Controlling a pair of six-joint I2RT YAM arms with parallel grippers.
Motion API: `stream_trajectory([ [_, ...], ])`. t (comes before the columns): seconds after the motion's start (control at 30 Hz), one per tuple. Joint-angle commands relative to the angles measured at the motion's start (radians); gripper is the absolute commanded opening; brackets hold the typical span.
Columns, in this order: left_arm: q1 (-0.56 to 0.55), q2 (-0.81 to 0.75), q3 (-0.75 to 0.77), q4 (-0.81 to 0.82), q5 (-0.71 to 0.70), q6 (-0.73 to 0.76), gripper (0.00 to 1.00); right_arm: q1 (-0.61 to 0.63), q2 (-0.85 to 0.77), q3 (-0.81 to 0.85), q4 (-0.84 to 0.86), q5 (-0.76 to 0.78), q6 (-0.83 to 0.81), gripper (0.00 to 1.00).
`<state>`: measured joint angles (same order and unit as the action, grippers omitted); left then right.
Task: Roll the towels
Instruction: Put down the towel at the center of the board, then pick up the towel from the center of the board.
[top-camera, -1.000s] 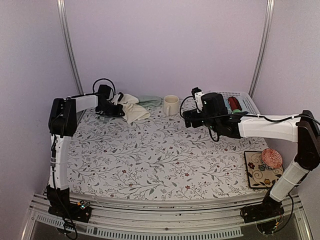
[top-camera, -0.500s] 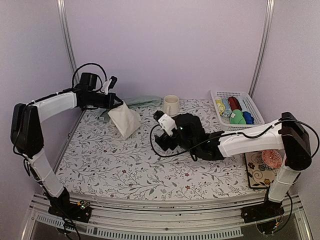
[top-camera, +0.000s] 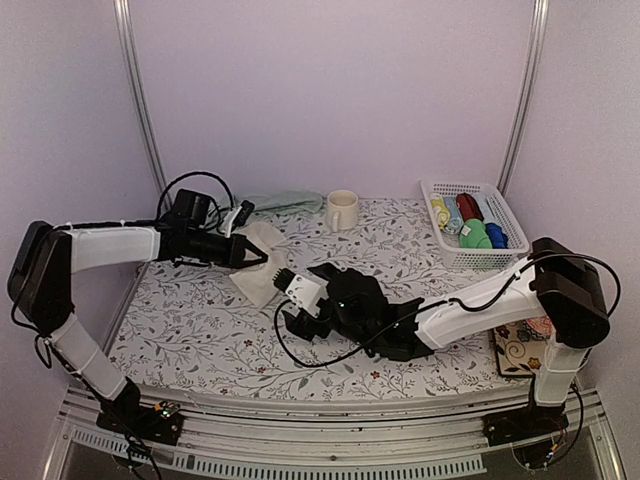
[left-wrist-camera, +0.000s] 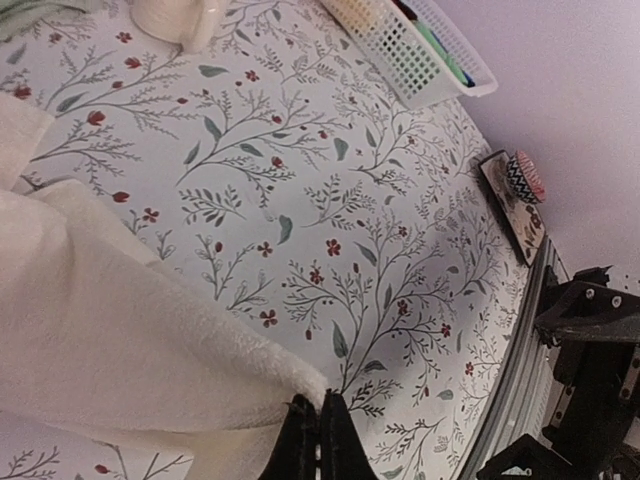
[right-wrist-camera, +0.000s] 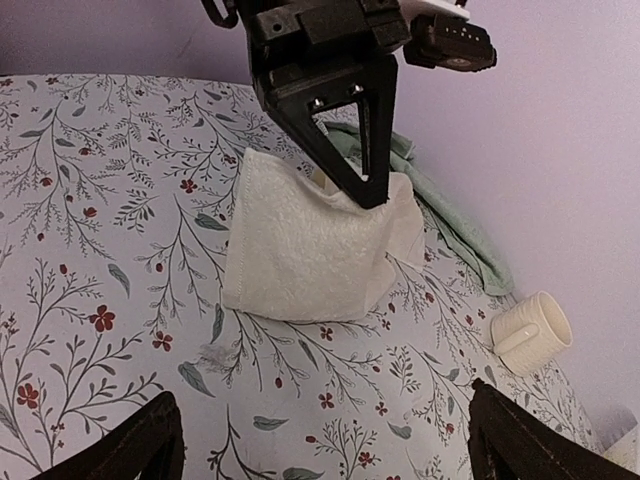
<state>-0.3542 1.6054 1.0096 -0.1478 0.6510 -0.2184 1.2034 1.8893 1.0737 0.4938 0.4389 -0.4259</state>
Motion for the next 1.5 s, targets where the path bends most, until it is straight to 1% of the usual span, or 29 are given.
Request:
stream_trajectory([
  [0.0,-0.095,0.017,-0.014,0.145,0.089,-0.051,0.00,-0.009,-0.170,-0.069,-0.029,0.069,0.137,0.99],
  [0.1,-0.158,0.055,0.023,0.172,0.100,-0.070,0.00,-0.023,-0.292,-0.138,-0.043,0.084,0.202,0.99],
  [0.2,-0.196,0.086,0.057,0.211,0.110,-0.092,0.00,-0.025,-0.380,-0.196,-0.039,0.123,0.214,0.99],
  [0.27,-0.215,0.107,0.083,0.237,0.120,-0.093,0.15,-0.033,-0.411,-0.217,-0.033,0.159,0.216,0.99],
  [0.3,-0.219,0.120,0.099,0.240,0.119,-0.092,0.27,-0.038,-0.417,-0.224,-0.032,0.161,0.217,0.99],
  [0.33,-0.217,0.128,0.116,0.237,0.124,-0.088,0.35,-0.044,-0.419,-0.227,-0.033,0.162,0.219,0.99],
  [0.4,-0.211,0.129,0.142,0.219,0.117,-0.053,0.56,-0.052,-0.400,-0.221,-0.038,0.160,0.231,0.99],
  [0.47,-0.185,0.098,0.151,0.196,0.092,0.000,0.75,-0.054,-0.366,-0.201,-0.057,0.150,0.237,0.99],
  [0.5,-0.164,0.074,0.144,0.196,0.079,0.020,0.88,-0.054,-0.342,-0.186,-0.076,0.148,0.244,0.99],
  [0.53,-0.136,0.043,0.133,0.197,0.069,0.044,0.95,-0.054,-0.316,-0.170,-0.092,0.140,0.249,0.99],
  [0.63,-0.024,-0.053,0.078,0.179,0.000,0.133,0.97,-0.054,-0.220,-0.092,-0.175,0.122,0.271,0.99],
  [0.73,0.104,-0.127,0.023,0.136,-0.159,0.244,0.97,-0.054,-0.105,0.035,-0.333,0.095,0.354,0.99],
  [0.8,0.152,-0.144,-0.010,0.121,-0.299,0.311,0.97,-0.052,-0.052,0.098,-0.430,0.042,0.411,0.99],
  [0.83,0.176,-0.142,-0.020,0.113,-0.339,0.340,0.97,-0.049,-0.033,0.121,-0.479,0.021,0.458,0.99],
  [0.97,0.241,-0.080,-0.030,0.091,-0.354,0.374,0.97,-0.049,0.012,0.178,-0.607,0.001,0.552,0.99],
  [1.07,0.256,0.024,0.025,0.052,-0.353,0.393,0.97,-0.058,0.006,0.156,-0.644,-0.008,0.613,0.99],
  [1.17,0.260,0.110,0.078,-0.009,-0.323,0.463,0.97,-0.079,0.002,0.098,-0.654,-0.049,0.690,0.99],
  [1.3,0.283,0.141,0.073,0.036,-0.311,0.567,0.97,-0.102,-0.001,0.024,-0.625,-0.102,0.754,0.99],
  [1.4,0.302,0.131,0.044,0.082,-0.287,0.656,0.97,-0.137,-0.004,0.012,-0.618,-0.156,0.780,0.99],
  [1.47,0.310,0.124,0.018,0.109,-0.304,0.704,0.97,-0.173,-0.014,-0.005,-0.595,-0.195,0.786,1.00],
])
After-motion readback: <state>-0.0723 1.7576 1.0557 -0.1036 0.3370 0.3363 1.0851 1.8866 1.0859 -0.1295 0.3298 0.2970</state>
